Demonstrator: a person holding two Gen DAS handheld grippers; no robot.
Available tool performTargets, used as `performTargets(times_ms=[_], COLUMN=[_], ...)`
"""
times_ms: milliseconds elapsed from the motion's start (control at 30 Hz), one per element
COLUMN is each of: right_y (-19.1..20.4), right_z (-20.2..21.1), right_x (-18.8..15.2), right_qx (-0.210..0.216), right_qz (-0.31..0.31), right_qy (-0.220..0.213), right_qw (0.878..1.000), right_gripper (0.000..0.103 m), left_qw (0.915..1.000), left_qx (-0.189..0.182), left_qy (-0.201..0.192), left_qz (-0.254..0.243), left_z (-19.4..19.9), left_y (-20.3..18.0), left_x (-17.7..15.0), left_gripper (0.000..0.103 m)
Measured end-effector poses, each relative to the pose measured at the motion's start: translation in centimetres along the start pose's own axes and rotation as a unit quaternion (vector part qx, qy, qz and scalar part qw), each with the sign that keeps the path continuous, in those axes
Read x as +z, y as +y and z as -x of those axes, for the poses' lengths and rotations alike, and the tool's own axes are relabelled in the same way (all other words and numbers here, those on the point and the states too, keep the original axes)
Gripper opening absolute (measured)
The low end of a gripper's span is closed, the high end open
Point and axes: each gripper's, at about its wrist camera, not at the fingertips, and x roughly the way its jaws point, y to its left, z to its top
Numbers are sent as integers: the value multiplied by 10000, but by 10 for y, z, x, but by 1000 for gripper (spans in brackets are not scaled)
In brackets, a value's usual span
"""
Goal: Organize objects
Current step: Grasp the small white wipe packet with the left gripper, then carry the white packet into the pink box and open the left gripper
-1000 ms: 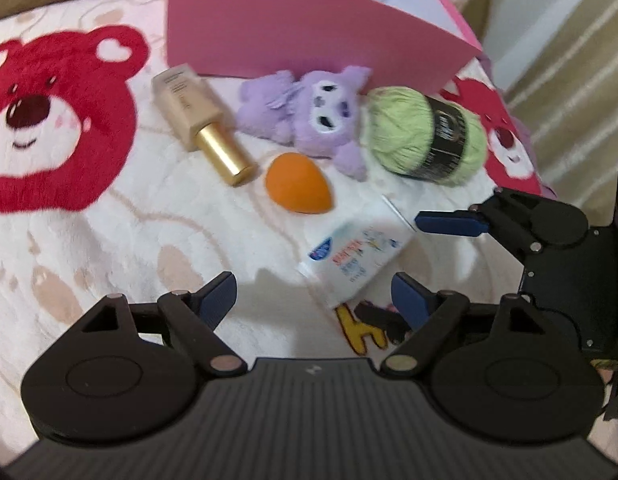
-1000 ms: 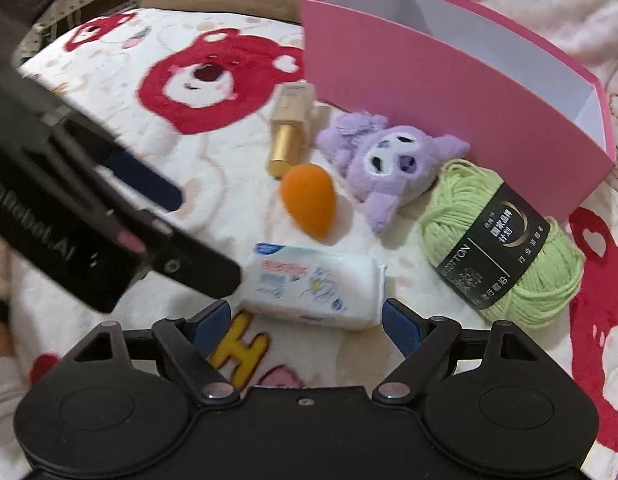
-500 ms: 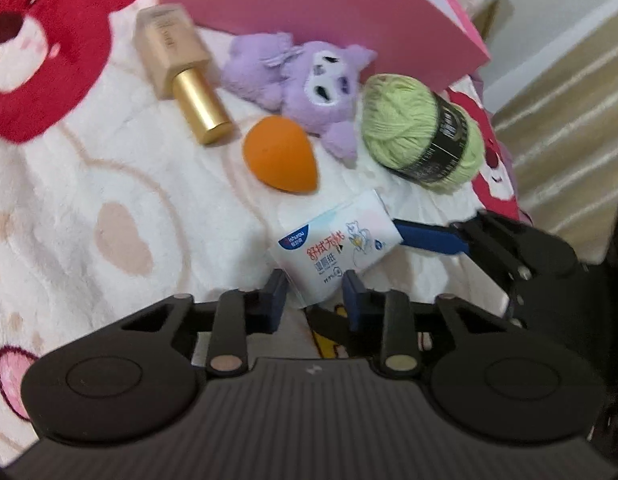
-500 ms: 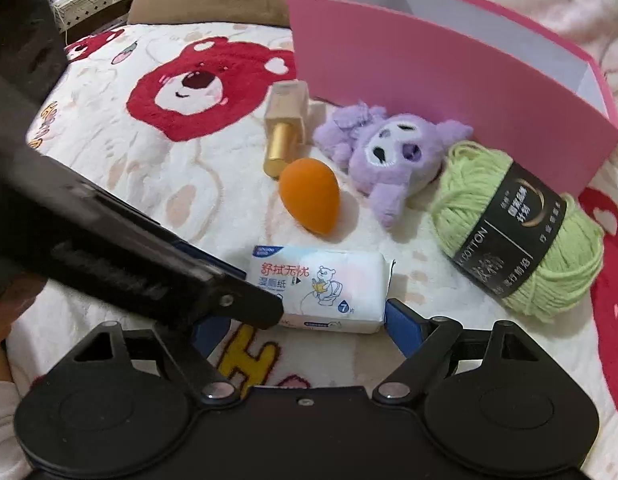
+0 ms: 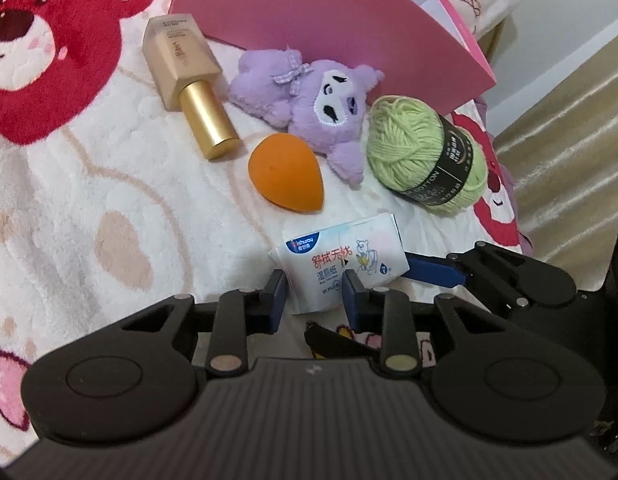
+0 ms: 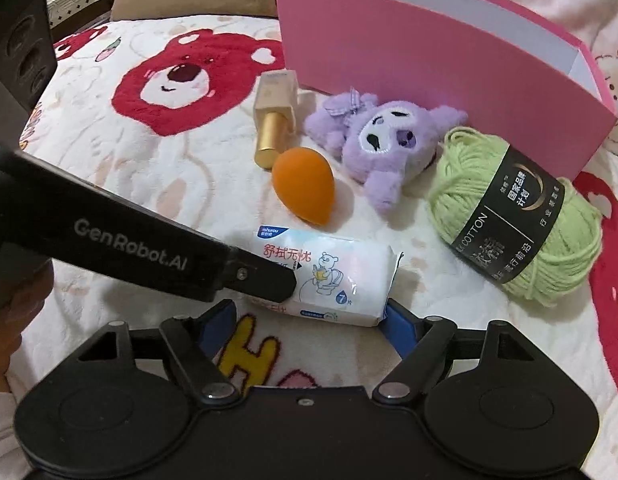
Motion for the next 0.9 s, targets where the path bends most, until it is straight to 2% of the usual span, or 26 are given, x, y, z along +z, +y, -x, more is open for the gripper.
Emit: performTargets(times_ms=[133, 467, 533, 600, 667, 800, 900], right_y=[-2, 18, 23, 26, 27, 28, 26], right_z=[9, 49, 60, 70, 78, 94, 104], right_x=[1, 3, 6, 11, 18, 41, 60], right_qx=[61, -206, -343, -401, -441, -571, -563], right_qz=[-428, -638, -650, -622, -619, -464, -389], right_qy=[4, -481, -642, -791, -901, -1164, -1256], right_qw=[9991, 9966, 9952, 9941, 9930, 9905, 9897], right_gripper=[83, 83, 83, 82, 82, 81, 80], left_qw=[9999, 9973, 9962, 9956, 9970, 9955, 9958], left_qx=[-7, -171, -208, -178, -207, -79, -19], left_qy=[83, 45, -97, -195, -278, -493, -504], left_qz=[-151, -712, -845, -896, -699, -807, -758], left_z=[6, 53, 67, 78, 86, 104, 117], left_y=[-7, -30, -37, -43, -45, -56, -61], left_x=[-4, 2, 3, 9, 20, 41, 64], left_gripper=[28, 28, 28, 28, 30, 30, 31])
